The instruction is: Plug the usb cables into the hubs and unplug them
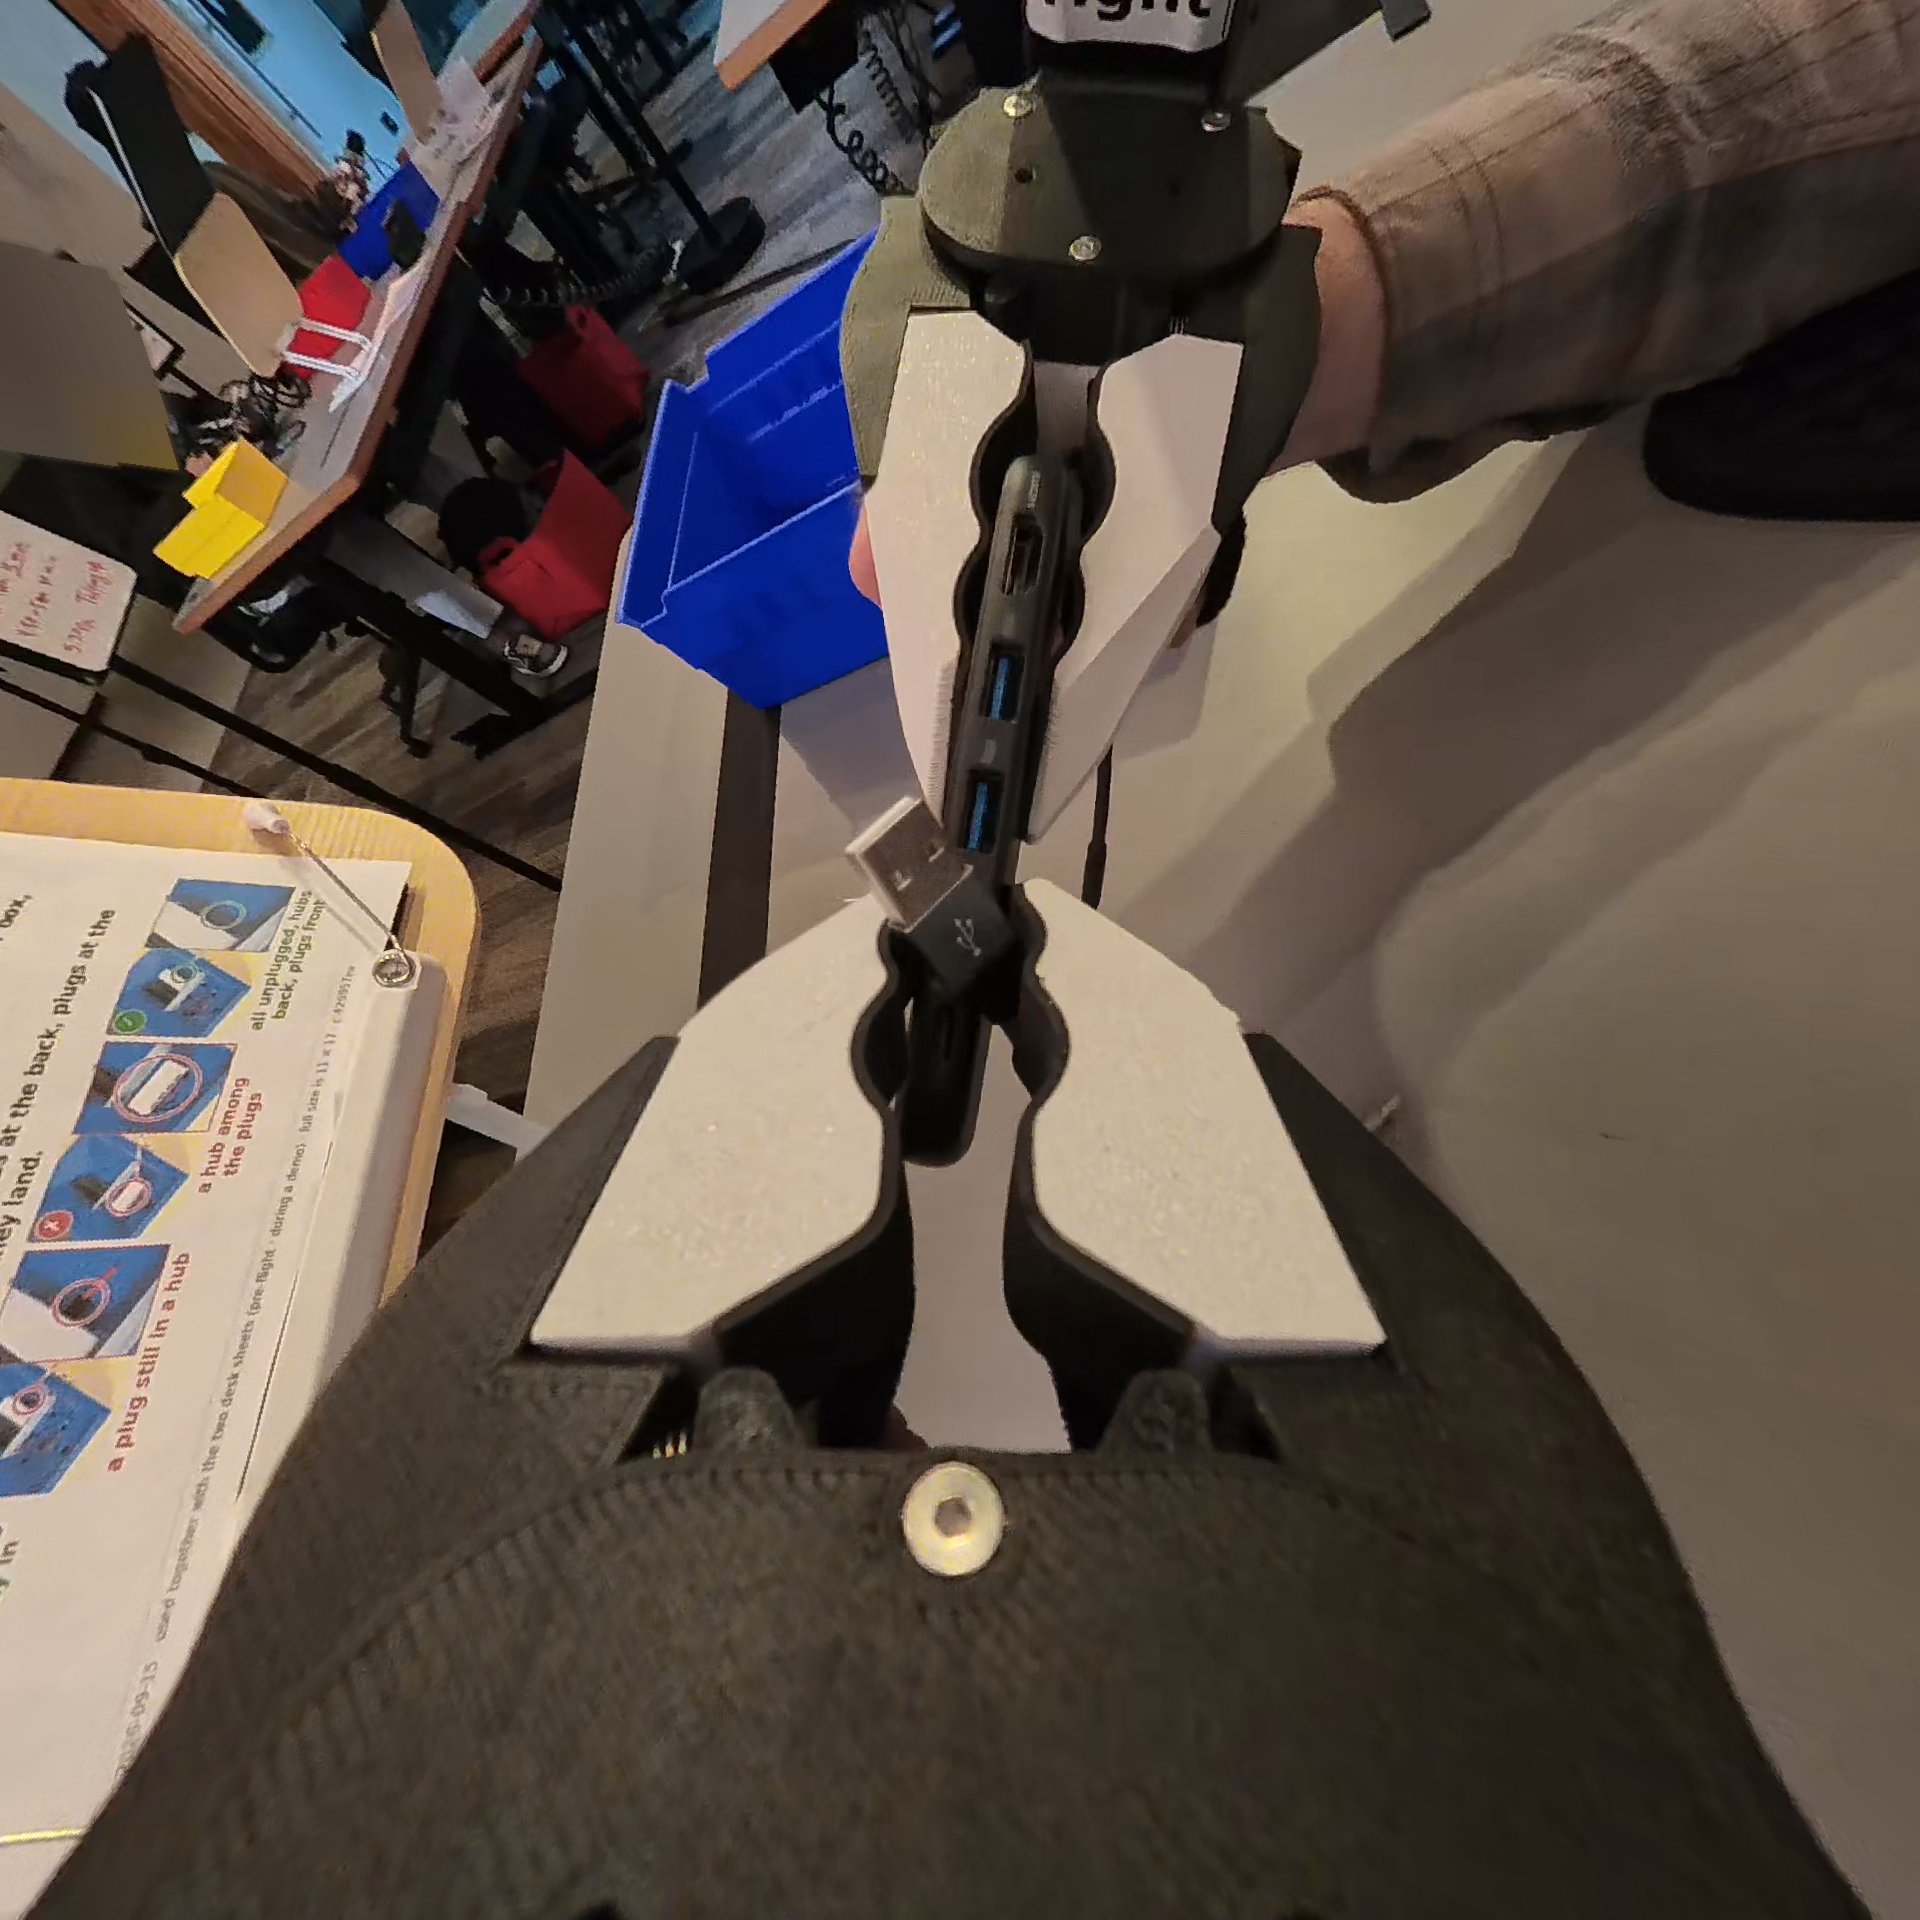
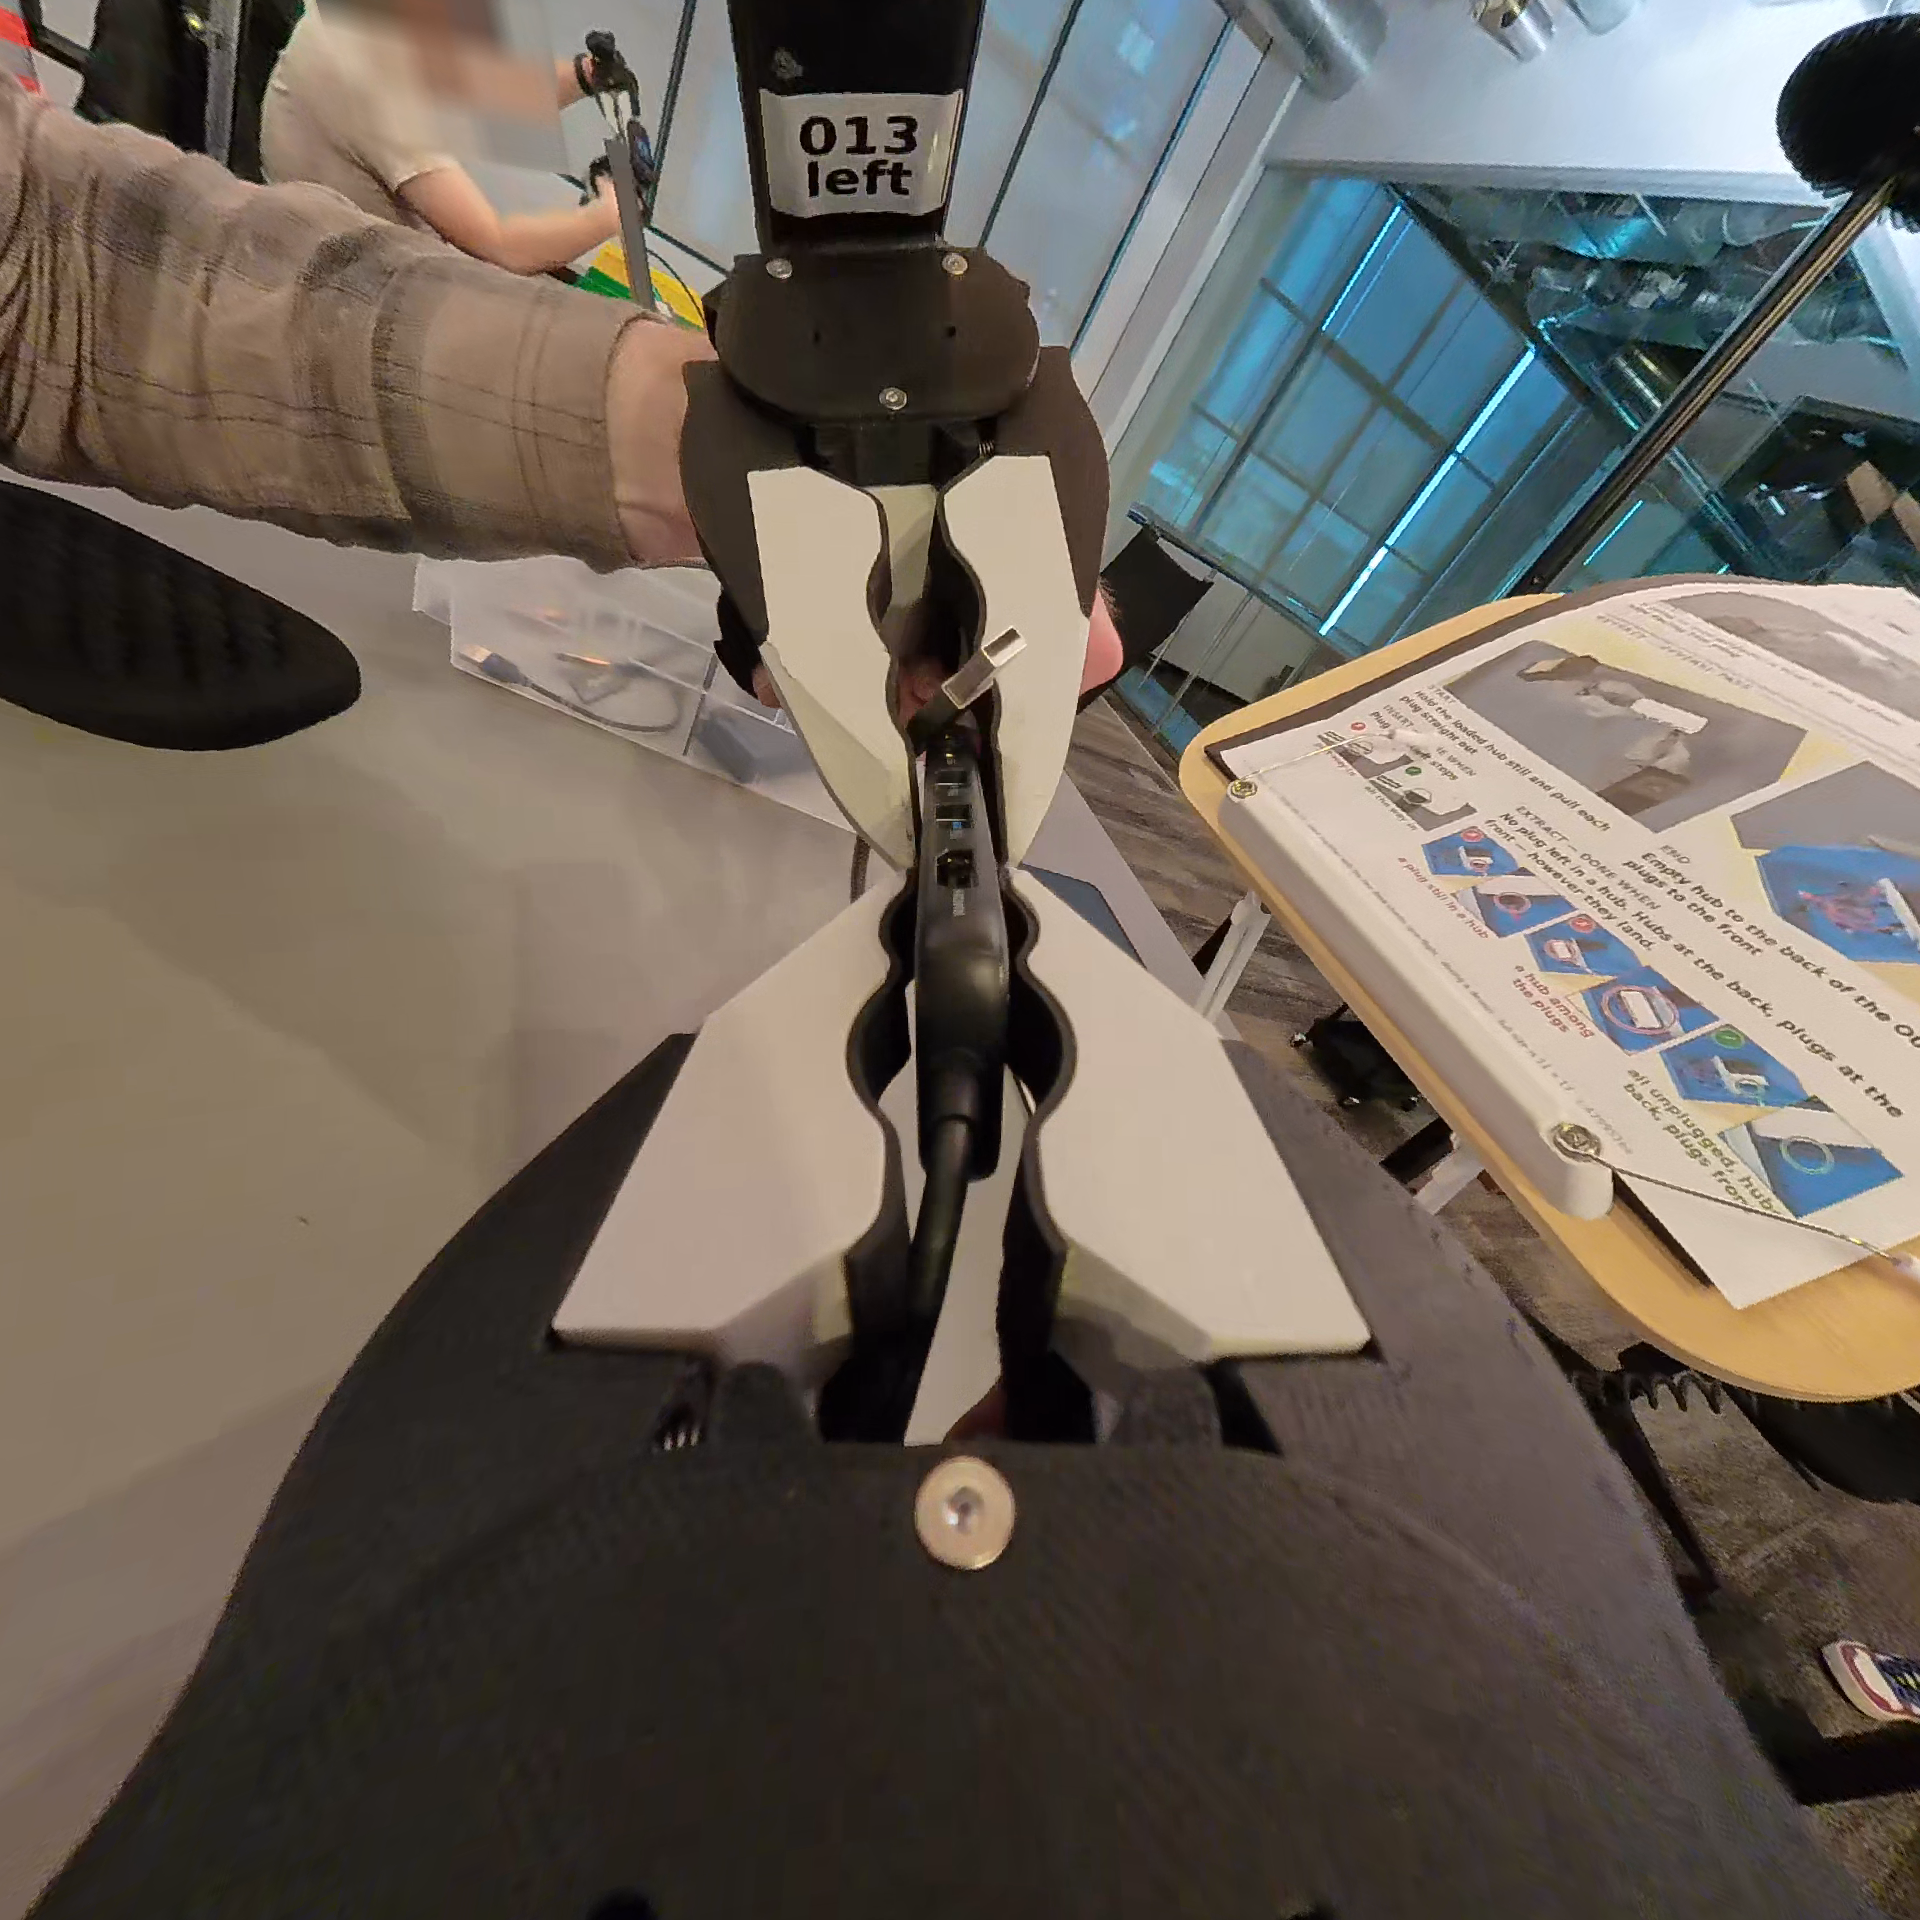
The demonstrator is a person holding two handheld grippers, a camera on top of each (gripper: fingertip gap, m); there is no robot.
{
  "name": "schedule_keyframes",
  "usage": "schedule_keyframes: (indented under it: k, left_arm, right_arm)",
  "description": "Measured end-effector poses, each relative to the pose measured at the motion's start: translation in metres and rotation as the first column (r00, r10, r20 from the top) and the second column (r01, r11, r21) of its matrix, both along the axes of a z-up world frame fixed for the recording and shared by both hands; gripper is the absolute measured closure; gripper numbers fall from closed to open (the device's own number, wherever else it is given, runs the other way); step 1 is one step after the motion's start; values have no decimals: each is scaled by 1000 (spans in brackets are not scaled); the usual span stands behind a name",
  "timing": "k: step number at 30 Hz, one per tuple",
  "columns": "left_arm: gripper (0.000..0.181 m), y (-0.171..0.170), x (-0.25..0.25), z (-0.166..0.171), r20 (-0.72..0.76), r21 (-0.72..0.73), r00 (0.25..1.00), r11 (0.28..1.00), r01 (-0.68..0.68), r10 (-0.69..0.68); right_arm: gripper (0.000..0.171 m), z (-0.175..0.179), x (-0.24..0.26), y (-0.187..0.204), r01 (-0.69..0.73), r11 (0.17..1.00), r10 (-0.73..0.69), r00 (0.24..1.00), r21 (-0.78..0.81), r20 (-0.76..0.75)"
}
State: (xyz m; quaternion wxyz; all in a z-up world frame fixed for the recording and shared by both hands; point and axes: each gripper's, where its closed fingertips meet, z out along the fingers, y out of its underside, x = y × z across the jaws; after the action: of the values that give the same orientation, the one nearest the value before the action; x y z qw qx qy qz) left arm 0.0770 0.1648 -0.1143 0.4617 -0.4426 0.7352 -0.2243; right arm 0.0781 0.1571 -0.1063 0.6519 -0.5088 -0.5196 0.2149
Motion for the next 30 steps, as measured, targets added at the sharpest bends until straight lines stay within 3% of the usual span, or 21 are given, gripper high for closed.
schedule_keyframes:
  k: [8, 14, 21, 26, 30]
  left_arm:
    - [165, 1, 3, -1, 42, -30, 999, 999, -22, 24]
    - [162, 7, 5, 4, 206, -124, 976, 991, -44, 69]
    - [167, 27, -9, 1, 405, -287, 891, 953, -92, 208]
    - [168, 32, -12, -30, 291, -235, 927, 957, -172, 238]
    - [168, 30, -12, -52, 94, -161, 968, 963, -214, 231]
  right_arm:
    - [161, -2, 3, 1, -2, 999, 3, 1000, -38, 27]
    - [161, -3, 11, 6, 15, 992, -12, 1000, -128, 25]
    - [162, -35, 26, 25, 80, 964, -64, 996, -256, 68]
    - [162, -27, 32, 24, 115, 969, -89, 988, -221, 126]
    - [162, -2, 33, 6, 85, 988, -64, 985, -127, 163]
